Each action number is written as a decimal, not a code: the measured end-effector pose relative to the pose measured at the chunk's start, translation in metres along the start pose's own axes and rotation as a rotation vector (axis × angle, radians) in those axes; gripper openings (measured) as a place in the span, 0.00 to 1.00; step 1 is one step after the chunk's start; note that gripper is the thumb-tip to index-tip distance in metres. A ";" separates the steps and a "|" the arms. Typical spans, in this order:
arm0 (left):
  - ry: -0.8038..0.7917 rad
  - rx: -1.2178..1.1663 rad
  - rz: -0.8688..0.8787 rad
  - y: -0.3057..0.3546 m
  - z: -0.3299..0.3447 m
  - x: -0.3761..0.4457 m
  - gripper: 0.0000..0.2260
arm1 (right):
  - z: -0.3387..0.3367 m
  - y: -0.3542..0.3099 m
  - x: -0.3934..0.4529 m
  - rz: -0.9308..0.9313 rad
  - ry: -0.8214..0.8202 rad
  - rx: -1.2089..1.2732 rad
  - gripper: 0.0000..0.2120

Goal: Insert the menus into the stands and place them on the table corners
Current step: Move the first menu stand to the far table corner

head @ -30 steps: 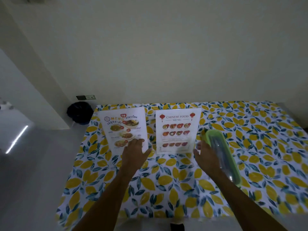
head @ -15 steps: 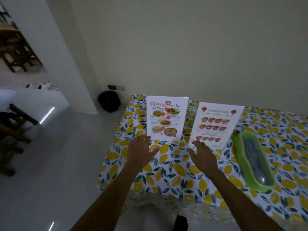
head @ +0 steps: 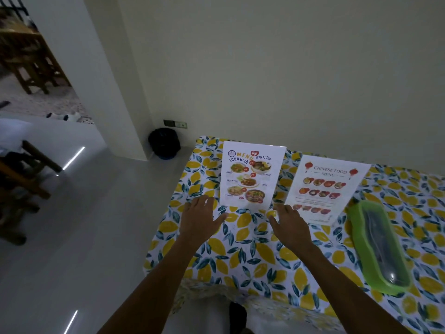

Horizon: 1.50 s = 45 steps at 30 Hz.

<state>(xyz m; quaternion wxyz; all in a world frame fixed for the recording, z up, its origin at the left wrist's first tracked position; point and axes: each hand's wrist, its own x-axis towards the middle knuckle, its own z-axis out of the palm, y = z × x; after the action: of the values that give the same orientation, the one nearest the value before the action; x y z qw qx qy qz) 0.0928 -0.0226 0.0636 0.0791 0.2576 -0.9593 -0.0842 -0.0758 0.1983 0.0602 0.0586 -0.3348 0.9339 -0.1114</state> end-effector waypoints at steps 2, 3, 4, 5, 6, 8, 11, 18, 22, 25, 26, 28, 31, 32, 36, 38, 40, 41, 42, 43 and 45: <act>-0.012 0.012 -0.005 0.000 0.006 0.009 0.33 | 0.003 0.004 0.008 0.009 -0.022 -0.001 0.21; -0.013 0.017 -0.009 0.000 0.010 0.014 0.33 | 0.005 0.006 0.013 0.014 -0.035 -0.001 0.21; -0.012 0.018 -0.013 0.000 0.013 0.020 0.33 | 0.007 0.008 0.019 0.019 -0.049 -0.003 0.21; -0.010 0.017 -0.017 0.000 0.016 0.025 0.33 | 0.008 0.010 0.027 0.019 -0.065 -0.008 0.21; -0.013 0.021 -0.019 -0.001 0.020 0.031 0.34 | 0.009 0.012 0.034 0.016 -0.080 -0.016 0.21; -0.029 0.053 -0.021 -0.004 0.028 0.046 0.34 | 0.011 0.016 0.050 0.005 -0.095 -0.026 0.21; -0.058 0.107 -0.059 -0.008 0.039 0.069 0.31 | 0.015 0.019 0.071 0.005 -0.113 -0.044 0.21; -0.115 0.174 -0.145 -0.010 0.057 0.111 0.28 | 0.033 0.023 0.101 0.140 -0.152 -0.010 0.30; -0.124 0.184 -0.142 -0.008 0.061 0.129 0.22 | 0.041 0.023 0.115 0.158 -0.164 -0.053 0.30; -0.134 0.172 -0.152 -0.005 0.064 0.139 0.16 | 0.043 0.020 0.123 0.203 -0.187 -0.035 0.29; -0.144 0.169 -0.162 -0.005 0.065 0.143 0.14 | 0.042 0.019 0.125 0.225 -0.184 -0.013 0.28; -0.165 0.145 -0.159 -0.009 0.065 0.151 0.11 | 0.043 0.016 0.131 0.258 -0.162 0.027 0.24; -0.119 0.065 -0.069 -0.024 0.063 0.165 0.09 | 0.046 0.010 0.144 0.258 -0.126 0.021 0.20; -0.102 0.033 -0.045 -0.030 0.061 0.173 0.09 | 0.046 0.006 0.150 0.262 -0.113 0.014 0.19; -0.075 -0.039 -0.042 -0.058 0.046 0.215 0.11 | 0.044 -0.012 0.186 0.251 -0.074 0.025 0.19; -0.054 -0.036 -0.042 -0.073 0.035 0.240 0.11 | 0.039 -0.025 0.216 0.253 -0.062 0.046 0.19; -0.038 -0.008 -0.032 -0.088 0.024 0.266 0.11 | 0.033 -0.039 0.248 0.246 -0.046 0.039 0.19; -0.032 0.001 -0.031 -0.094 0.019 0.280 0.11 | 0.031 -0.044 0.264 0.231 -0.035 0.020 0.19; -0.028 0.004 -0.034 -0.100 0.015 0.295 0.12 | 0.029 -0.050 0.280 0.219 -0.029 -0.002 0.19; -0.027 0.003 -0.040 -0.105 0.012 0.310 0.12 | 0.027 -0.054 0.295 0.213 -0.026 -0.015 0.19; -0.029 0.004 -0.042 -0.117 0.012 0.336 0.12 | 0.026 -0.061 0.322 0.217 -0.026 -0.019 0.19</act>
<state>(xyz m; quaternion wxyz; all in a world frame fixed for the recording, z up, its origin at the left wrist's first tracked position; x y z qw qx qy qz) -0.1405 -0.2911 0.0649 0.0629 0.2768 -0.9549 -0.0875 -0.2814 -0.0576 0.0392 0.0793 -0.2337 0.9648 -0.0911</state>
